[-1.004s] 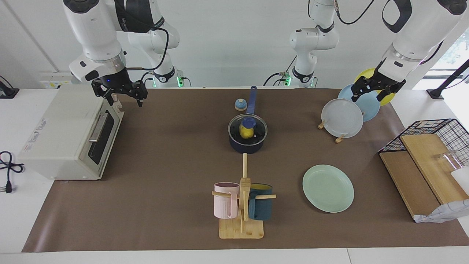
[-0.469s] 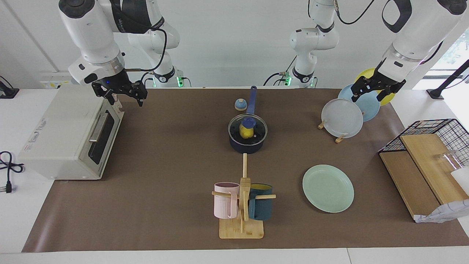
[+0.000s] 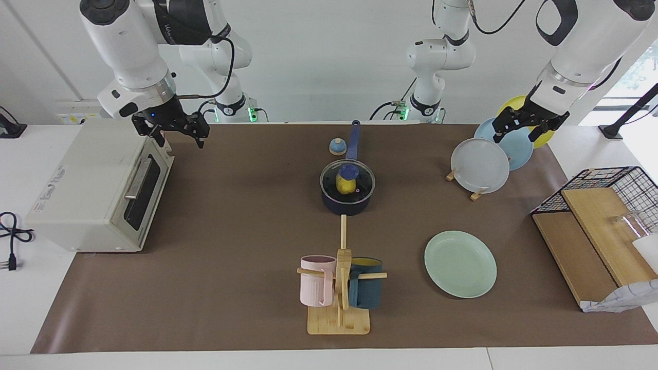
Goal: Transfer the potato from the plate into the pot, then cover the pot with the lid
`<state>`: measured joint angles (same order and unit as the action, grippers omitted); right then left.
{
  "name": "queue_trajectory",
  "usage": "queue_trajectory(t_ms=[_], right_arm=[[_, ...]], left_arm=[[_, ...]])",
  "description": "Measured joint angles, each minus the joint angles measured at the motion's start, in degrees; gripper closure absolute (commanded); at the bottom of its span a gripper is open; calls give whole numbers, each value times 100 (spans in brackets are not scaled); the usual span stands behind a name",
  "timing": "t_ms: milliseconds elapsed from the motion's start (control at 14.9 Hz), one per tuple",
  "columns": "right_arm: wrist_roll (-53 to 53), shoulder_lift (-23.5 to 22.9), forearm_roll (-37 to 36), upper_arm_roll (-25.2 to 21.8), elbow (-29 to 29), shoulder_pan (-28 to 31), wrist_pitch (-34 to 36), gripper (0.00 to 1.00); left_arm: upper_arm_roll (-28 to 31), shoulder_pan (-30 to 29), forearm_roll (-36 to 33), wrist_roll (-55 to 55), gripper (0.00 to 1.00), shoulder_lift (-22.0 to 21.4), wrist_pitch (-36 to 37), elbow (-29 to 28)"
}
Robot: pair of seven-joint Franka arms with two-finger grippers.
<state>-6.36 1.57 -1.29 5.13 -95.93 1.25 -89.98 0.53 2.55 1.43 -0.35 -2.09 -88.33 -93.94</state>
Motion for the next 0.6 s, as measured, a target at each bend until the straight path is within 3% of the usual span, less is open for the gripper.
queue_trajectory(t_ms=[603], right_arm=[[6,-1,4,-19,8,412,-22,0]], left_arm=[[0,0,0,0,0,0,0,0]])
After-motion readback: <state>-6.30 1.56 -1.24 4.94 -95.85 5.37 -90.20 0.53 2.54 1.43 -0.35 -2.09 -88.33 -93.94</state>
